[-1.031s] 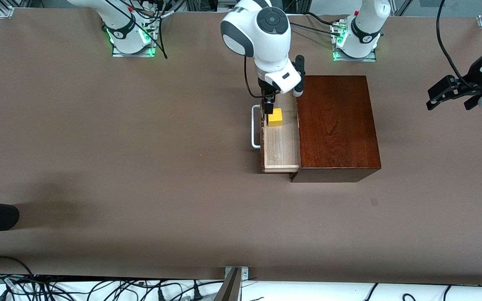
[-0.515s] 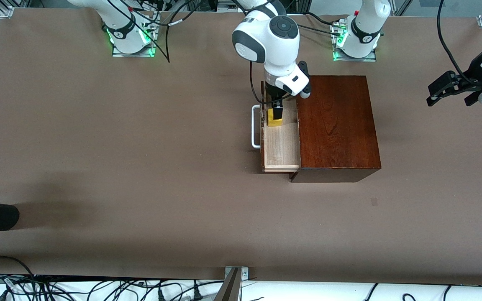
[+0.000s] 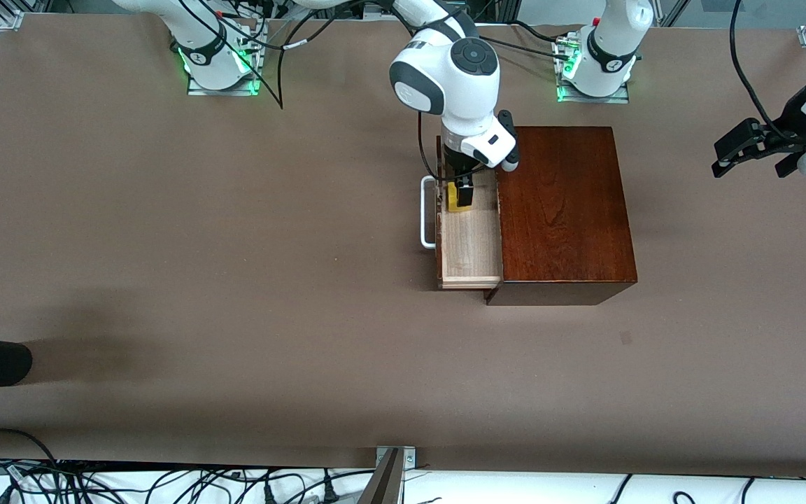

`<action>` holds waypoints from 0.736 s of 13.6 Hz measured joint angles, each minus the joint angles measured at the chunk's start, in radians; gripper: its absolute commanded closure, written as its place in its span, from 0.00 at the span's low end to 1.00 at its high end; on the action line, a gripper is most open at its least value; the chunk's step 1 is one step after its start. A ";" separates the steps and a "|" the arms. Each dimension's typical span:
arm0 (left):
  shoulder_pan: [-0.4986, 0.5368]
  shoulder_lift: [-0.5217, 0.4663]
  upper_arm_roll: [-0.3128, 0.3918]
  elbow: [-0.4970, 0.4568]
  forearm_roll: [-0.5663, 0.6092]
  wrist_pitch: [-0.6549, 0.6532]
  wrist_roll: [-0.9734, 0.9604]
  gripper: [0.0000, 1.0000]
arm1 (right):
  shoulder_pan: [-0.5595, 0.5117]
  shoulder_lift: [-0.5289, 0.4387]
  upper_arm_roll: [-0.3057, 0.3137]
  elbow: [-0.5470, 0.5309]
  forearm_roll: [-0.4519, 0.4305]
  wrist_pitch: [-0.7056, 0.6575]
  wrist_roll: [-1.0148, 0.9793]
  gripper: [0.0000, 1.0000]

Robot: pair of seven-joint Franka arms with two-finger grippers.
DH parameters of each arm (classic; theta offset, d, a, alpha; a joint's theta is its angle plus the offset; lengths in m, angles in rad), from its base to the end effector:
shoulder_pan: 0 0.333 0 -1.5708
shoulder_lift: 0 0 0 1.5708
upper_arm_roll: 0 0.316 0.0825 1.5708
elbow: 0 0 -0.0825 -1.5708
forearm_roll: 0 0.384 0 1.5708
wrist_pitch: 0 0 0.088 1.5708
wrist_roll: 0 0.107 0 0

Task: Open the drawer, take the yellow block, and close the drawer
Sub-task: 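Move the right gripper over the drawer and lower onto the yellow cube, then close the right gripper on the yellow cube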

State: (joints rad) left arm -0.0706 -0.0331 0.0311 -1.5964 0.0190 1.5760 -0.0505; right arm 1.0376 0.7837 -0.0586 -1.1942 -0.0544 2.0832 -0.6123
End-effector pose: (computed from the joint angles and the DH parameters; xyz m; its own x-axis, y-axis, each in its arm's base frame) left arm 0.5444 -0.0192 0.6311 0.9998 0.0109 0.0136 0.0111 -0.9998 -0.0173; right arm 0.4187 0.6409 0.3260 -0.0661 0.9973 0.0328 0.9890 0.0611 0.1344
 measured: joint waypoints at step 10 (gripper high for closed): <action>-0.001 0.000 -0.004 0.000 0.000 -0.003 0.000 0.00 | 0.001 0.018 -0.003 0.003 -0.002 0.017 0.002 1.00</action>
State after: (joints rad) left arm -0.0719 -0.0330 0.0273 -1.5964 0.0190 1.5728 -0.0504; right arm 1.0383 0.8014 -0.0620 -1.1914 -0.0569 2.1002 -0.6104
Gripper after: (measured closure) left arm 0.000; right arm 0.445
